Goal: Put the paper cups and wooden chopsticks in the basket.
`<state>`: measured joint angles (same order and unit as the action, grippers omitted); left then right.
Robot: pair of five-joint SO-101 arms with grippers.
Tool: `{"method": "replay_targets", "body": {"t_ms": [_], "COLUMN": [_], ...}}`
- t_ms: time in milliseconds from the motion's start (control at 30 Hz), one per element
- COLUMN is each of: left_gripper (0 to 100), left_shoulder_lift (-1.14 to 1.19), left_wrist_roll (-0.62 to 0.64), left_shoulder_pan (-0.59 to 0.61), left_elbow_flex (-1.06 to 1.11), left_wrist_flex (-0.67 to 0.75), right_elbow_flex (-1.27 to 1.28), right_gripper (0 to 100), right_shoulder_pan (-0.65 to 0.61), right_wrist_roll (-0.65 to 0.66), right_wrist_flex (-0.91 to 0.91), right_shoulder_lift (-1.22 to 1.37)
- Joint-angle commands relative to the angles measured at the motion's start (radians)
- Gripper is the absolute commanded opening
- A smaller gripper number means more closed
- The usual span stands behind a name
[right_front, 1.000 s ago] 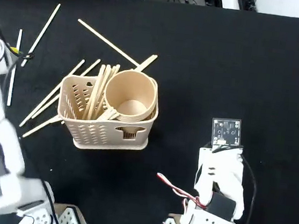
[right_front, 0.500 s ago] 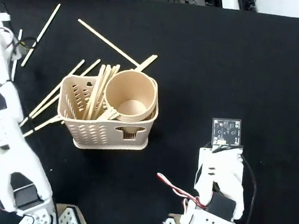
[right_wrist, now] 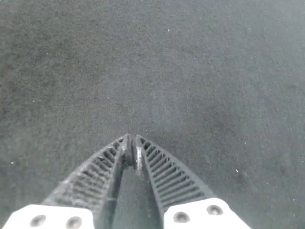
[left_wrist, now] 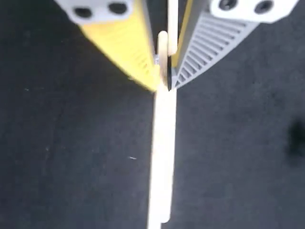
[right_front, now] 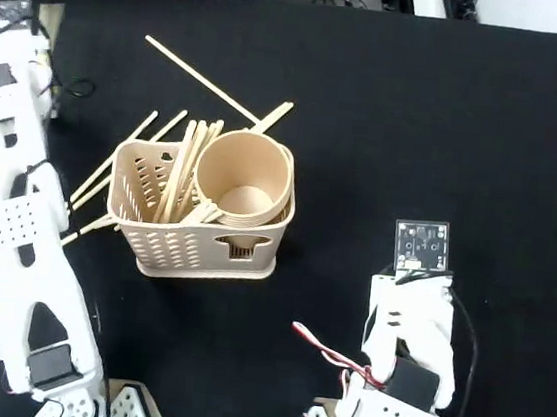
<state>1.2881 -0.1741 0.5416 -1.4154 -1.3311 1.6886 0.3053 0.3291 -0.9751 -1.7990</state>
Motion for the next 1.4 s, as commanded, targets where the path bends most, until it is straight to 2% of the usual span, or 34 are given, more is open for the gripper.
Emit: {"method": "replay_targets", "body": {"t_ms": [0,367,533,667,867,900,1000,1100,1167,1233,1367], "left_gripper": [3,3,3,4,24,25,22,22,21,18,3], "left_shoulder_lift": [0.037,-0.227,-0.364,-0.361,-0.157,-0.118,0.003,0.087,0.095,0.101,0.094], "left_wrist_roll": [-0.003,0.000,0.069,0.071,0.075,0.075,0.086,0.180,0.193,0.153,0.094], "left_shoulder_pan": [0.001,-0.002,0.045,0.079,0.076,0.074,0.074,0.087,0.084,0.064,0.024], "left_elbow_flex": [-0.249,-0.248,-0.240,-0.240,-0.136,-0.130,-0.127,-0.130,-0.130,-0.130,-0.130], "left_wrist_flex": [-0.183,-0.433,-0.433,-0.420,-0.235,-0.196,-0.063,0.006,-0.008,-0.040,-0.100], "right_elbow_flex": [-0.002,-0.002,-0.002,-0.002,-0.002,-0.002,-0.002,-0.002,-0.002,-0.002,-0.002], "right_gripper": [1.4,1.4,1.4,1.4,1.4,1.4,1.4,1.4,1.4,1.4,1.4], "right_shoulder_pan": [-0.014,-0.014,-0.014,-0.014,-0.014,-0.014,-0.014,-0.014,-0.014,-0.014,-0.014], "right_wrist_roll": [0.008,0.008,0.008,0.008,0.008,0.008,0.008,0.008,0.008,0.008,0.008], "right_wrist_flex": [-0.005,-0.005,-0.005,-0.005,-0.005,-0.005,-0.005,-0.005,-0.005,-0.005,-0.005], "right_shoulder_lift": [-0.042,-0.042,-0.042,-0.042,-0.042,-0.042,-0.042,-0.042,-0.042,-0.042,-0.042]}}
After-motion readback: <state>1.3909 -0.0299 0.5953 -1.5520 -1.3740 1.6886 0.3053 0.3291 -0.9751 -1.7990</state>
